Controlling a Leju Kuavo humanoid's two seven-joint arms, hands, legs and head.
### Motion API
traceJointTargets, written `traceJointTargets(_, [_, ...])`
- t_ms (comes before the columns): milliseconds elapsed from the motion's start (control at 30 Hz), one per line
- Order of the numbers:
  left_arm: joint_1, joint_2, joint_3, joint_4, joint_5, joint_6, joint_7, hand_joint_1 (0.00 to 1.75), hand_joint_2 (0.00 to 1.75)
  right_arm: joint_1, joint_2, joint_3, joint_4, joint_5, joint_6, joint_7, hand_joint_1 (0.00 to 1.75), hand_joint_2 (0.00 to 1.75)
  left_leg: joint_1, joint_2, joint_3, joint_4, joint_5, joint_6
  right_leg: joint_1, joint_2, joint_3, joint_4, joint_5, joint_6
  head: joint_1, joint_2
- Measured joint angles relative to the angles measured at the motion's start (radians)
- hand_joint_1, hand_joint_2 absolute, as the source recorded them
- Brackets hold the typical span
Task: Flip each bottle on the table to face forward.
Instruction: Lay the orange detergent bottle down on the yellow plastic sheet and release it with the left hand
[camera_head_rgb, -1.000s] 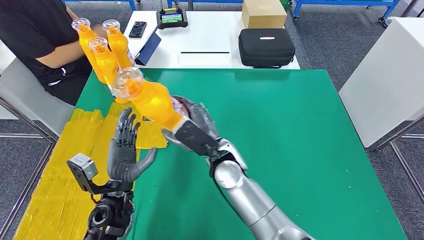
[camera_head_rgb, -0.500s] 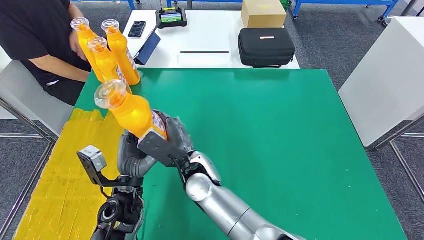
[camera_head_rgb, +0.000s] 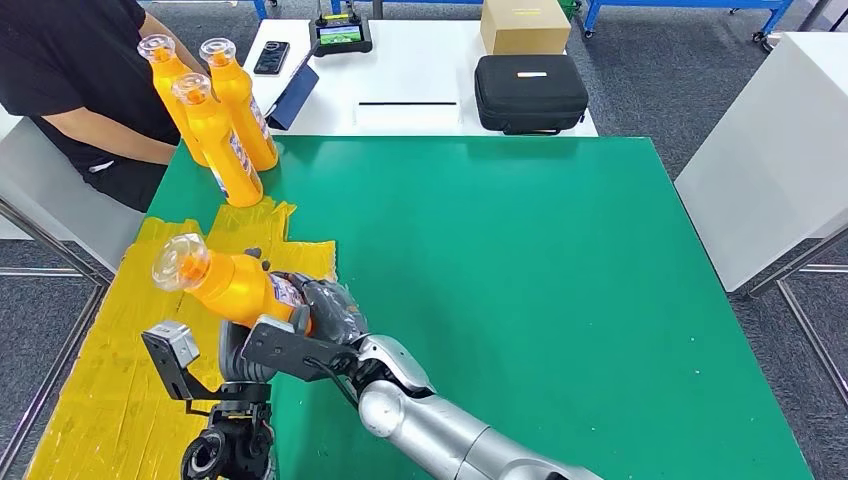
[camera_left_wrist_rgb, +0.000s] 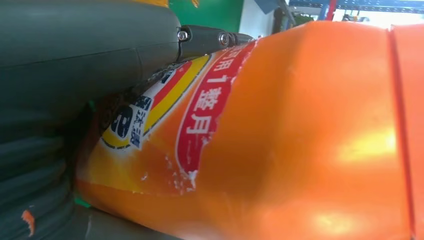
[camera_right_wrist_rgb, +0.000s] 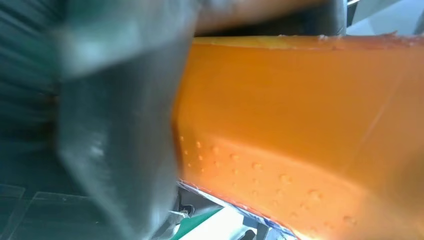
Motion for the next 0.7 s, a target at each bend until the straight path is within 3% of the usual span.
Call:
traceJointTargets(433, [0.017,0.000,0.010,0.000,0.000,-0.001,-0.008,1.75,1.75,0.002,0.000,-0.001,0.023,0.072,-0.002,-0.013,1.75,1.75,0.000,0.004,0.000,0.000,0.000,0.000,0.000,0.003,-0.001,0.000,0.001,-0.001,0.000,0.000])
traceJointTargets(567, [0.017,0.000,0.011,0.000,-0.002,-0.002,-0.010,1.75,1.75,0.009,0.000,-0.022,0.027,0.111,-0.006,-0.030,0.00,1.75,0.000,0.005,0.000,0.000,0.000,0.000,0.000,0.005,-0.001,0.000,0.001,-0.001,0.000,0.000])
traceJointTargets(700, [0.016,-0.001,0.011,-0.007,-0.035,0.000,-0.010,1.75,1.75,0.030,-0.001,-0.065,0.021,0.156,-0.028,-0.058,0.00,0.00,0.000,0.005,0.000,0.000,0.000,0.000,0.000,0.005,-0.002,0.000,0.001,-0.001,0.000,0.000])
